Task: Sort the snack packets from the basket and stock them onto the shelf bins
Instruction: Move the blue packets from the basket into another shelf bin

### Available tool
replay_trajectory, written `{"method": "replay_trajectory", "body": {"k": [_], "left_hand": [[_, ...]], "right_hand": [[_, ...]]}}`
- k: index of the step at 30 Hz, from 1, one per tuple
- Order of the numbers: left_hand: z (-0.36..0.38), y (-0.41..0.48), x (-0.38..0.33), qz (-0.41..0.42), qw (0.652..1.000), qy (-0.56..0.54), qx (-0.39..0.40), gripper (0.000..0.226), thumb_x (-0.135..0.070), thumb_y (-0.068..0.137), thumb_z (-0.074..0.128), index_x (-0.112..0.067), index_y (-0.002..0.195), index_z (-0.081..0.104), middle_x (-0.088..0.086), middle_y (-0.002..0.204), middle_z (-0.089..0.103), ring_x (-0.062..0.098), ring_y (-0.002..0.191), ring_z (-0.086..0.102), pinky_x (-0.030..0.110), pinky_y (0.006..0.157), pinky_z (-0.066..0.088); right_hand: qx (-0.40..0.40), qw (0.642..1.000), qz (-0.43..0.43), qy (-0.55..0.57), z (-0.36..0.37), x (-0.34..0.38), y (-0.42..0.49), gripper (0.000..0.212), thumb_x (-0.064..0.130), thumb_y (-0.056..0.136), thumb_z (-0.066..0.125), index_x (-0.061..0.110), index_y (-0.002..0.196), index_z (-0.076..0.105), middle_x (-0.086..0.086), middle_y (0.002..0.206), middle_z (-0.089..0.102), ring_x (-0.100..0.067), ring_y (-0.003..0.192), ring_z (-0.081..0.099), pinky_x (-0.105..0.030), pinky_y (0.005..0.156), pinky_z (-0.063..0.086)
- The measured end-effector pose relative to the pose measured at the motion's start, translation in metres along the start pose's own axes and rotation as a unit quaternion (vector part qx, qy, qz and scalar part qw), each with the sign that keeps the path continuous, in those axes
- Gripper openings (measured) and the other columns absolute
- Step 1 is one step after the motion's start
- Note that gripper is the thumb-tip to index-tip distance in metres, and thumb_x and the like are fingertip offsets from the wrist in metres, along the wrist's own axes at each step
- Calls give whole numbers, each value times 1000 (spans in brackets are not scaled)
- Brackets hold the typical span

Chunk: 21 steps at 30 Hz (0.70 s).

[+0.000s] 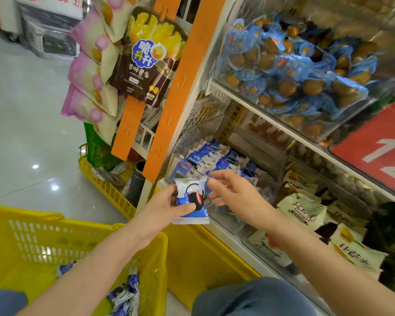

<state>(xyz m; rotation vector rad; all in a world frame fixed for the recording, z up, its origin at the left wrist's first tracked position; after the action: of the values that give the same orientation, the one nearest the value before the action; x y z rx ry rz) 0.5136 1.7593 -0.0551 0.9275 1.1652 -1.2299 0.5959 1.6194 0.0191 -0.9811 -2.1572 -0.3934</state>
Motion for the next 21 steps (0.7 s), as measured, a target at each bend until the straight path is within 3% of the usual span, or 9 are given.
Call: {"method": "replay_trajectory", "body": {"k": [3,6,9,11,13,17,21], "left_hand": [[-2,-5,3,6,997,33,64,33,-7,84,65,-27,110,59,-11,98,72,0,92,65,10,71,49],[-7,-8,5,-7,995,52,84,35,-13,84,66,-22,117,58,-3,106,70,7,99,64,17,79,50],[-12,-9,4,-1,1000,12,-6,23,-21,83,67,-21,105,63,-1,99,72,9,91,67,16,68,50],[-13,-9,1,38,996,-4,-87,14,-23,82,67,-24,96,64,-6,87,73,7,84,69,14,60,50],[-13,-10,-2,88,987,13,-135,13,-23,82,67,-27,93,64,-9,83,73,4,82,69,14,60,52],[-10,-13,-3,177,969,112,-130,14,-20,84,65,-31,92,60,-8,91,69,6,87,67,21,66,55],[-3,-19,-1,205,956,196,-72,19,-19,82,68,-37,87,62,-14,81,67,-4,78,61,7,62,44]], "right_hand": [[14,1000,-18,-13,6,-2,-3,18,32,92,54,30,109,52,13,97,60,-7,85,64,-23,72,56],[45,998,-29,-20,8,-4,-9,2,27,90,60,28,89,59,10,88,65,4,69,62,-11,60,50],[23,999,-11,32,6,-8,-15,8,20,87,63,17,81,59,-10,90,68,-11,72,68,-17,64,55],[22,998,-18,61,5,-10,-21,9,17,87,63,13,82,58,-11,89,68,-17,76,69,-24,69,58],[21,999,-38,27,6,-11,-28,8,24,87,62,19,86,56,-2,89,67,-14,83,66,-27,77,56],[2,997,-73,-27,3,-3,-35,29,47,77,60,44,100,43,18,104,56,8,95,55,-15,84,49],[25,994,-89,-56,6,0,-38,43,30,82,67,51,109,41,22,110,55,10,99,54,-9,81,48]]}}
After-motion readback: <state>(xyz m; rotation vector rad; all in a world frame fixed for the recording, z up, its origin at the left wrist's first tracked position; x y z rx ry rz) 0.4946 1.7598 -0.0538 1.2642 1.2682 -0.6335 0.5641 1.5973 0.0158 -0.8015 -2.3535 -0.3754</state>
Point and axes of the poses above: each hand's wrist, its own y-axis towards the middle knuckle, its own z-axis out of the palm, x = y × z, the point moved 1 cm from there along y, towards the middle knuckle
